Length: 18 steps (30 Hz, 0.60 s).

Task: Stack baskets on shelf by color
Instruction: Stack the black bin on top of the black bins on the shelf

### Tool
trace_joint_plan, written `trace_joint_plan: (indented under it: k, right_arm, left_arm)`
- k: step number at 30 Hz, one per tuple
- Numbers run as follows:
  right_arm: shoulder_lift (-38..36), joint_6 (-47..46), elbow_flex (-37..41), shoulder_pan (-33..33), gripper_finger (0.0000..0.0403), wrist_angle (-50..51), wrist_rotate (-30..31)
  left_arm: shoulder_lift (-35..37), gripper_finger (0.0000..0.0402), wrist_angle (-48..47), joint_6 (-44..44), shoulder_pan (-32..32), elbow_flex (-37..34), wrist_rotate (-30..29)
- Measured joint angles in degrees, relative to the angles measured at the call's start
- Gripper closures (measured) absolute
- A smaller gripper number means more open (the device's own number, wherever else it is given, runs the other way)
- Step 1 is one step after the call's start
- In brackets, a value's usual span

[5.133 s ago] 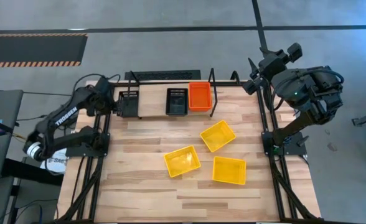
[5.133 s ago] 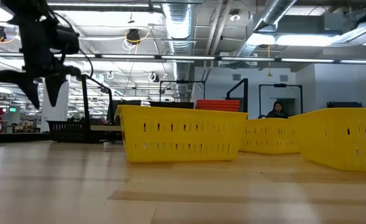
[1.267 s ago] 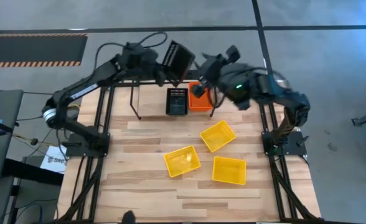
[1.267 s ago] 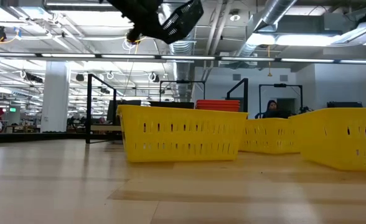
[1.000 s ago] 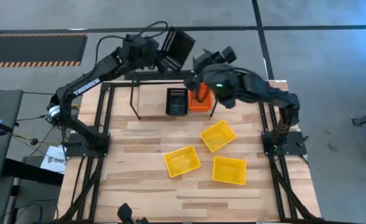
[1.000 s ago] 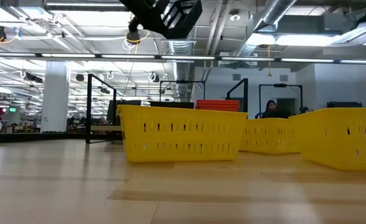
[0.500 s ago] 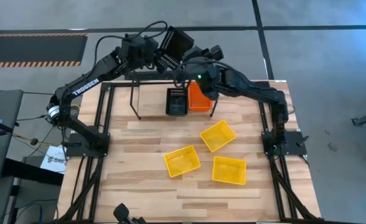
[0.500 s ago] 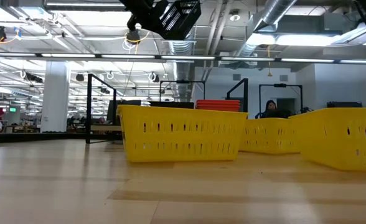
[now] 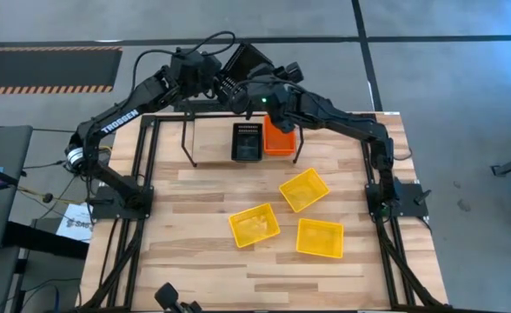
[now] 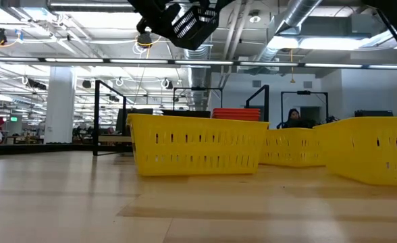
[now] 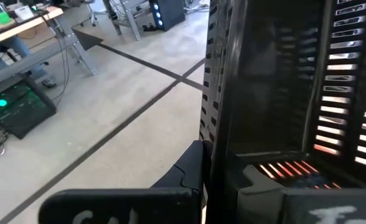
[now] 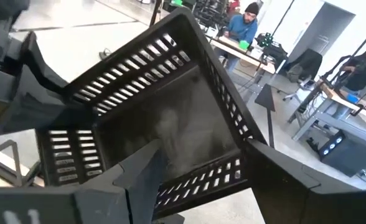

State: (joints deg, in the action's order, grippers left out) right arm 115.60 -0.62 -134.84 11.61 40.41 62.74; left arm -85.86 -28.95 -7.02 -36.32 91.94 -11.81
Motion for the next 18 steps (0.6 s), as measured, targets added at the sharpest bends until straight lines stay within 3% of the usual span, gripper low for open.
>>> trace_joint_plan:
  k: [8,12,18]
  right_arm:
    - [-2.93,0.64,0.04,-1.32,0.0162,0.5,0.35]
    - [-7.96,-1.2,-0.24,-5.26,0.0162,3.62,5.74]
    - [-9.74,-28.16,-0.05,-8.36,0.0163,24.62,6.4]
  left_arm:
    - [0.07,0.0401,-0.35,-0.6,-0.66,0.0,0.06]
    - [0.09,0.0402,-0.23,0.55,-1.07,0.0,-0.4]
    - [0.09,0.0402,7.44,2.34,-1.01,0.0,2.08]
